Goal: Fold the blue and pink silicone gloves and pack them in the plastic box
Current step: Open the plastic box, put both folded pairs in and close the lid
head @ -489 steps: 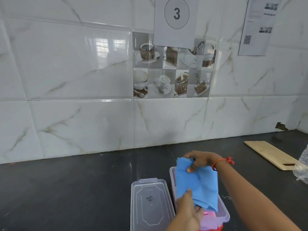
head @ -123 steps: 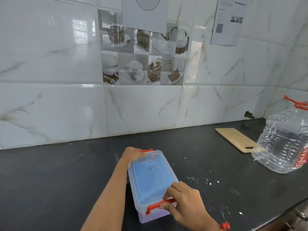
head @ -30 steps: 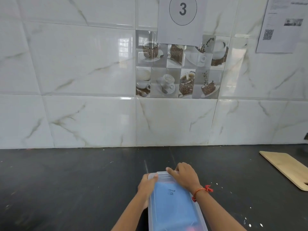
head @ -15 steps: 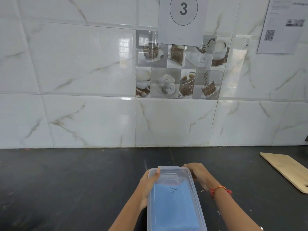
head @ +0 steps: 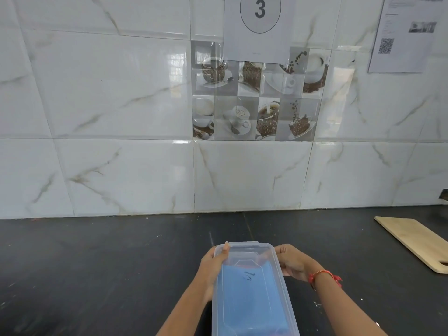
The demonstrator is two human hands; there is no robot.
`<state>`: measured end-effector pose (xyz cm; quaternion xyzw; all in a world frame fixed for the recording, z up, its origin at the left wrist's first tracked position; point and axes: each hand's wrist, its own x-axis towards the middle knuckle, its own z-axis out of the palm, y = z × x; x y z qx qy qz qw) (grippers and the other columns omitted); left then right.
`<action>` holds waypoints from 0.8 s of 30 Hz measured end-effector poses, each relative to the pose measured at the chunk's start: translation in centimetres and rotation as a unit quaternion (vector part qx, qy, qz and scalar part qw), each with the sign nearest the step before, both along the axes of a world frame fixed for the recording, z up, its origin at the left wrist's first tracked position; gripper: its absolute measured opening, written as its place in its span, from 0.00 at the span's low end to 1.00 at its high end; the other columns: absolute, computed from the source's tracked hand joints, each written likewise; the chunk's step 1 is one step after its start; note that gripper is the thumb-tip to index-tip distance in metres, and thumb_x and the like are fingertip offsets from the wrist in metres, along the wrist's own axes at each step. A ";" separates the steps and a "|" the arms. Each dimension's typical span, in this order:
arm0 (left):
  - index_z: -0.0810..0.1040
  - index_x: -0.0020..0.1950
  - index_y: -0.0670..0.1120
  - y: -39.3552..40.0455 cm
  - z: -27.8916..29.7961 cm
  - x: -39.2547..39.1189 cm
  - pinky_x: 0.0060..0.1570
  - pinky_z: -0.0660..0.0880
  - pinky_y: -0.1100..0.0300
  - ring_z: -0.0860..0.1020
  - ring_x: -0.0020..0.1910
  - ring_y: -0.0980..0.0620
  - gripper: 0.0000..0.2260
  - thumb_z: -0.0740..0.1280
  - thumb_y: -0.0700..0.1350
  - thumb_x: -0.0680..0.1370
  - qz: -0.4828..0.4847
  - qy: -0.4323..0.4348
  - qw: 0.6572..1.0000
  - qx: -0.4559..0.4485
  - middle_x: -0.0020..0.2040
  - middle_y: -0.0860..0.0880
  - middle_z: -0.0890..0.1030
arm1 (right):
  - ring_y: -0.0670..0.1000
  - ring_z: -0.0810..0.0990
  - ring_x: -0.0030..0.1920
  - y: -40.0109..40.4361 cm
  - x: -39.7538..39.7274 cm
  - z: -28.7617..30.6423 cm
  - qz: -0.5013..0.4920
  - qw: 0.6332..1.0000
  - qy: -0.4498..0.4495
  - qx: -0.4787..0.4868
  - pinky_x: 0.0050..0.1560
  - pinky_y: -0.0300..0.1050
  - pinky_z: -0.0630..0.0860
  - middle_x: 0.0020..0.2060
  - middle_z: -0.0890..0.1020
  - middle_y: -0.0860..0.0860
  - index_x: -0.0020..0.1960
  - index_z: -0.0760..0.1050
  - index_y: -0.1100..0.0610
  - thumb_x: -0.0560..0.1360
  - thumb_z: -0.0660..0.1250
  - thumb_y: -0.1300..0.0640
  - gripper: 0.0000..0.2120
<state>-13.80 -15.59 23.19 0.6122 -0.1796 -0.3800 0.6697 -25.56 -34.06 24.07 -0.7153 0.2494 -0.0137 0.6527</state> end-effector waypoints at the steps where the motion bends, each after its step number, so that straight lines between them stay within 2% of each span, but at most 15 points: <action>1: 0.74 0.60 0.43 0.0 0.1 0.0 0.30 0.78 0.61 0.81 0.42 0.48 0.14 0.62 0.51 0.79 0.003 0.002 1.000 0.004 0.49 0.42 0.81 | 0.50 0.85 0.40 0.1 0.0 0.2 -0.001 1.000 0.003 0.000 0.43 0.44 0.83 0.39 0.86 0.54 0.44 0.83 0.60 0.74 0.68 0.62 0.06; 6: 0.75 0.61 0.42 0.3 0.4 0.0 0.31 0.78 0.60 0.81 0.42 0.47 0.15 0.63 0.50 0.78 0.020 0.017 1.000 0.001 0.52 0.40 0.81 | 0.50 0.86 0.41 0.2 -0.3 0.4 0.004 0.999 -0.006 0.038 0.45 0.44 0.83 0.41 0.86 0.55 0.50 0.81 0.64 0.74 0.66 0.65 0.07; 11: 0.75 0.60 0.42 0.6 0.4 0.1 0.34 0.79 0.58 0.81 0.44 0.45 0.15 0.64 0.50 0.78 0.021 0.007 1.000 0.001 0.54 0.38 0.81 | 0.49 0.85 0.40 0.9 0.3 0.4 -0.017 0.999 0.008 -0.036 0.44 0.42 0.82 0.40 0.85 0.55 0.54 0.79 0.69 0.72 0.69 0.66 0.11; 13: 0.75 0.60 0.42 0.8 0.4 0.4 0.34 0.79 0.58 0.81 0.44 0.46 0.15 0.64 0.50 0.78 0.022 -0.003 1.000 0.006 0.52 0.39 0.81 | 0.47 0.84 0.36 1.2 0.6 0.3 -0.029 0.997 0.015 -0.067 0.38 0.39 0.81 0.36 0.84 0.54 0.50 0.80 0.69 0.72 0.70 0.66 0.09; 15: 0.76 0.58 0.41 1.2 0.3 0.7 0.33 0.78 0.59 0.81 0.42 0.46 0.14 0.64 0.49 0.78 0.029 -0.008 1.000 0.008 0.49 0.40 0.81 | 0.45 0.83 0.32 1.6 1.0 -0.1 -0.042 0.996 0.013 -0.076 0.34 0.36 0.79 0.32 0.83 0.52 0.40 0.81 0.65 0.72 0.70 0.67 0.02; 18: 0.77 0.58 0.40 1.7 0.1 1.4 0.38 0.79 0.56 0.82 0.43 0.45 0.15 0.65 0.49 0.77 0.036 -0.012 0.999 0.021 0.51 0.39 0.82 | 0.45 0.79 0.28 2.3 1.9 -1.0 -0.070 0.993 0.012 -0.095 0.31 0.36 0.77 0.30 0.81 0.54 0.30 0.78 0.60 0.71 0.70 0.67 0.11; 21: 0.78 0.57 0.41 2.7 0.1 2.3 0.37 0.79 0.58 0.82 0.43 0.46 0.14 0.65 0.49 0.78 0.048 -0.027 0.998 0.038 0.52 0.39 0.83 | 0.43 0.78 0.24 3.4 3.0 -1.6 -0.080 0.994 -0.004 -0.081 0.27 0.34 0.74 0.29 0.80 0.54 0.29 0.75 0.60 0.70 0.70 0.68 0.12; 24: 0.79 0.55 0.43 4.2 0.4 3.3 0.34 0.78 0.62 0.82 0.42 0.48 0.13 0.64 0.50 0.78 0.063 -0.045 0.995 0.054 0.49 0.41 0.83 | 0.44 0.78 0.24 4.8 4.3 -2.1 -0.094 0.994 -0.030 -0.046 0.25 0.35 0.73 0.29 0.81 0.53 0.34 0.75 0.60 0.70 0.71 0.68 0.08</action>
